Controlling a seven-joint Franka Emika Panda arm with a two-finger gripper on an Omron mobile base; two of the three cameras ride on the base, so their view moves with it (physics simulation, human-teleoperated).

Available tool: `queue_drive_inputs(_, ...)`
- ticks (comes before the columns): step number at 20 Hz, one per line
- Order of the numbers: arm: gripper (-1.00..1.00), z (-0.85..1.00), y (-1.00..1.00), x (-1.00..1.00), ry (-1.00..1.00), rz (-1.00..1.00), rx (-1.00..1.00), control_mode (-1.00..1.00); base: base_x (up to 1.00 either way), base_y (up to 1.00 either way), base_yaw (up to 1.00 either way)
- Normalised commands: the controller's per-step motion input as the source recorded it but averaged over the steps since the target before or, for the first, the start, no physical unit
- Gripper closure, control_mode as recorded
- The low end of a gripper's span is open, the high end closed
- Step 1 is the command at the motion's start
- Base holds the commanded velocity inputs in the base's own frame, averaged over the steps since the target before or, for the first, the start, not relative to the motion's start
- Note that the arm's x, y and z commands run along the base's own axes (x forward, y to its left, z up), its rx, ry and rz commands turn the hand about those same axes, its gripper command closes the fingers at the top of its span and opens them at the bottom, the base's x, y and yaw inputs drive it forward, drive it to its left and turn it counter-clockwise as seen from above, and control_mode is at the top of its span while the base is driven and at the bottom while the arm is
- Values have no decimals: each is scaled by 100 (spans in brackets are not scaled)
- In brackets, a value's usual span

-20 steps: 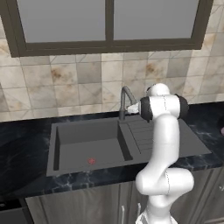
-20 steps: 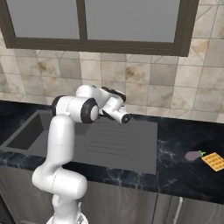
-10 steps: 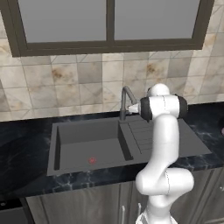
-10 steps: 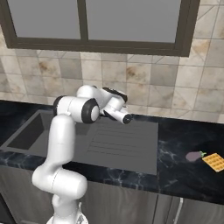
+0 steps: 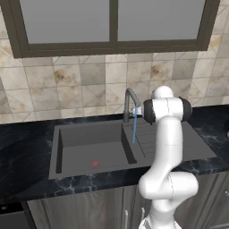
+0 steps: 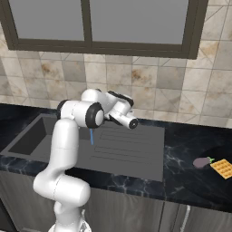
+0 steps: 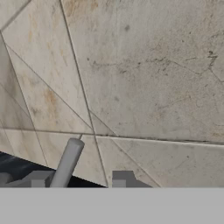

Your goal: Turn on the sink faucet. Then move the eggplant from the counter to the sink. Turn off the sink. Move the vegetable from the sink to the pot next to the stove. Finally move the pot to the front right burner.

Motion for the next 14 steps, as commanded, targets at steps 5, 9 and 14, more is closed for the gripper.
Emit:
queue_drive_inputs(5,100,-58,-62,-1,0,0,1,-100,0,0,0)
queue_drive_inputs(9,-100,-39,-34,0,0,0,1,-100,0,0,0)
queue_drive_inputs(14,-100,3,-18,-13,-2,0,6,-100,0,0,0)
